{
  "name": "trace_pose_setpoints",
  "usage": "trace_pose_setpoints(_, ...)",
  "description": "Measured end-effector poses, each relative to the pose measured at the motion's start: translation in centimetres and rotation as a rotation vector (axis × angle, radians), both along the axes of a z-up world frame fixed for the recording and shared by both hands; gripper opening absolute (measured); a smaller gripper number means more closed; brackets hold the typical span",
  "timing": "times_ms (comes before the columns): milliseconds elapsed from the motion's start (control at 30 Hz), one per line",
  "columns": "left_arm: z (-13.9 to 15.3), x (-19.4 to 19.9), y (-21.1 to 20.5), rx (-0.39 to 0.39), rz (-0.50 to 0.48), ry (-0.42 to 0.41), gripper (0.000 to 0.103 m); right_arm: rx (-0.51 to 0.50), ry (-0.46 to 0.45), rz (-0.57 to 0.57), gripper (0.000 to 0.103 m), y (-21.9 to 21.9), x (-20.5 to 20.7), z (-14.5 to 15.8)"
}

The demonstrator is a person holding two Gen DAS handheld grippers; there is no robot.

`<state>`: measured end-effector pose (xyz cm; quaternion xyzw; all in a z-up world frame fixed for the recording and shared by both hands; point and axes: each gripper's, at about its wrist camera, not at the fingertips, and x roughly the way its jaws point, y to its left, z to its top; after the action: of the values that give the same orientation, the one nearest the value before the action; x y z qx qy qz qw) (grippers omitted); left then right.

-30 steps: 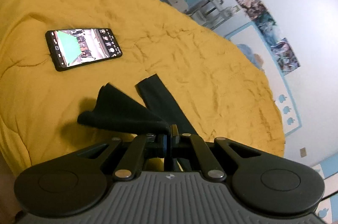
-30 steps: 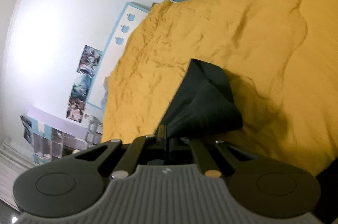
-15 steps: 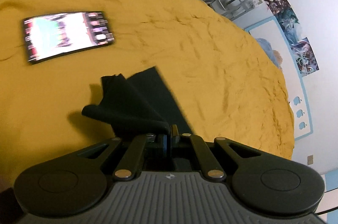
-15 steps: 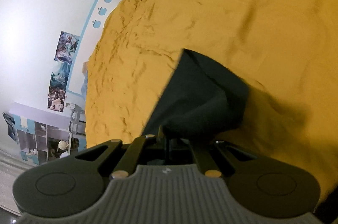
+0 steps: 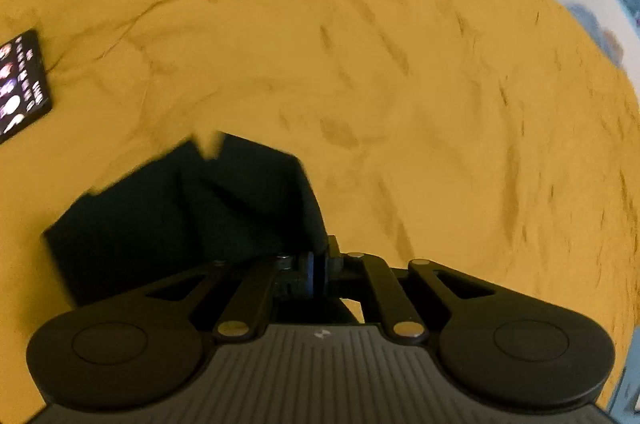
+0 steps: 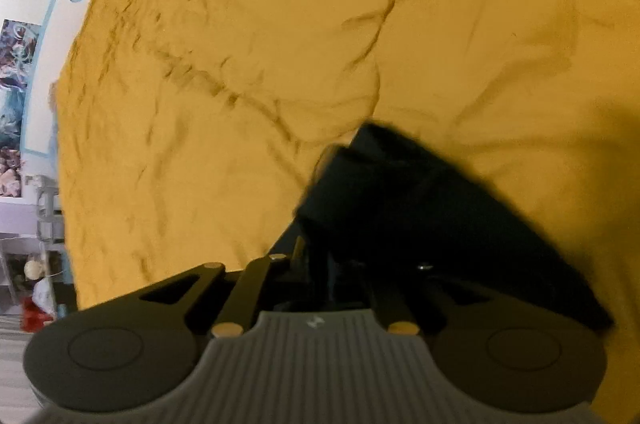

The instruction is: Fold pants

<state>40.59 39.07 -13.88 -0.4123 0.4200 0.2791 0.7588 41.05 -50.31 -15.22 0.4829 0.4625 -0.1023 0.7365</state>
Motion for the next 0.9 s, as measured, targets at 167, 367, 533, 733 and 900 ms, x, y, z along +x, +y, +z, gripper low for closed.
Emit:
trace_pose_setpoints(167, 1.0, -2.6, 1.7, 0.166, 0.099, -0.087, 0.009, -0.162, -0.203, -0.016, 0.010, -2.2, -3.1, 2.8)
trace_pose_setpoints(367, 2.2, -6.4, -1.7, 0.190, -0.028, -0.192, 0.013, -0.356, -0.293, 0.110, 0.014, -2.9, -6.5, 6.0)
trace_pose_setpoints(533, 2.3, -8.2, -11.3, 0.285, -0.373, -0.250, 0.019, -0.523, -0.336, 0.452, 0.022, 3.7, -5.7, 6.5)
trace_pose_setpoints(733, 1.7, -9.2, -24.2, 0.487, -0.767, -0.298, 0.034, -0.571, -0.338, 0.666, 0.023, 10.8, -3.0, 4.1)
trace_pose_setpoints(900, 0.5, -10.8, -29.6, 0.527, -0.896, -0.283, 0.037, -0.702, -0.392, 0.763, 0.024, 14.9, -4.9, 3.4)
